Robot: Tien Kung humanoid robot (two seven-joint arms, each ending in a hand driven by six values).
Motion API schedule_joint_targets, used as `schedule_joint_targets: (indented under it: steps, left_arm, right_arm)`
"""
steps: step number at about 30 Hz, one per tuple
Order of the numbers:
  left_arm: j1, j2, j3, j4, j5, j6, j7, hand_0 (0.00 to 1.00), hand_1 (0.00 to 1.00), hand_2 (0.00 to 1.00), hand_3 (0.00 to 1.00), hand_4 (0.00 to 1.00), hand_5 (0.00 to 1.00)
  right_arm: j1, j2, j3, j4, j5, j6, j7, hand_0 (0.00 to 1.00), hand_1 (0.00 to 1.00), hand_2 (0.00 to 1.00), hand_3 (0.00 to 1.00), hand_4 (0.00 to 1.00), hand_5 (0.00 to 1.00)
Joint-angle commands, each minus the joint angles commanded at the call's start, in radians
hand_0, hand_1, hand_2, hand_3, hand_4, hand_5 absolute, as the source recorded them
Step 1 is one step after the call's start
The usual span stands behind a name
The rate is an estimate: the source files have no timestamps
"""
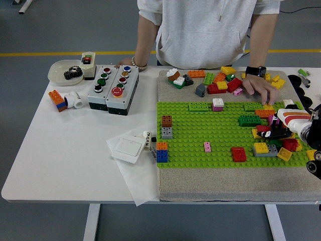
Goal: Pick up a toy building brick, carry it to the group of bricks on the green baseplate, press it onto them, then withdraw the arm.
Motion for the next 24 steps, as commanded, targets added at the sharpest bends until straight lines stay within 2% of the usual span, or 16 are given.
schedule_joint_targets:
  steps: [1, 15, 24]
  left_arm:
    - [0.000, 0.000, 0.000, 0.000, 0.000, 0.000, 0.000, 0.759, 0.754, 0.739, 0.586, 0.612, 0.642]
    - [0.001, 0.000, -0.004, 0.000, 0.008, -0.001, 0.003, 0.759, 0.754, 0.739, 0.586, 0.613, 0.641]
    - [-0.001, 0.001, -0.001, 0.001, 0.001, -0.001, 0.000, 0.757, 0.753, 0.738, 0.586, 0.613, 0.641]
  right_arm:
    - [0.000, 0.000, 0.000, 0.000, -0.001, -0.003, 0.000, 0.057, 0.213, 0.345, 0.430, 0.786, 0.421]
    - [-0.001, -0.004, -0.004, 0.018, -0.029, -0.032, -0.004, 0.039, 0.192, 0.326, 0.398, 0.796, 0.411]
    - [-0.021, -0.024, 0.022, 0.086, -0.055, -0.054, -0.013, 0.034, 0.188, 0.326, 0.399, 0.775, 0.428]
